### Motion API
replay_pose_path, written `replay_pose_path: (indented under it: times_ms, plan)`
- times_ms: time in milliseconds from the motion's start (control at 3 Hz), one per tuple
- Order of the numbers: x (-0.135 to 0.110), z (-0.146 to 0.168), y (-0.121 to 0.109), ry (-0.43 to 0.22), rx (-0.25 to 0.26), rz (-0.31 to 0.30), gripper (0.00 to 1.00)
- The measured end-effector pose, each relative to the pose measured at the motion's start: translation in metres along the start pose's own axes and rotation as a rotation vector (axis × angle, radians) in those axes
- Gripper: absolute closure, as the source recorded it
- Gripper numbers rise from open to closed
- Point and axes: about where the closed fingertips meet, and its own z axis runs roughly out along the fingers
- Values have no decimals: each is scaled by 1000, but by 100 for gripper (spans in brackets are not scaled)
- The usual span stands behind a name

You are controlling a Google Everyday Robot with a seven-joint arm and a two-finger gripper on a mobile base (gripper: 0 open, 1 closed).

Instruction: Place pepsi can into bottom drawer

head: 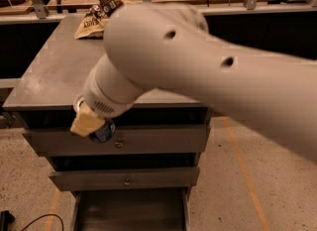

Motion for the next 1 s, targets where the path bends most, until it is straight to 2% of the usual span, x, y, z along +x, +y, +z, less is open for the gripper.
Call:
replay_pose_path:
  times_ms: [333, 667, 1000]
  plan:
    - [48, 47, 38, 8, -32, 85, 100]
    - [75, 62, 52, 37, -37, 91, 100]
    - [75, 62, 53, 40, -40, 90, 100]
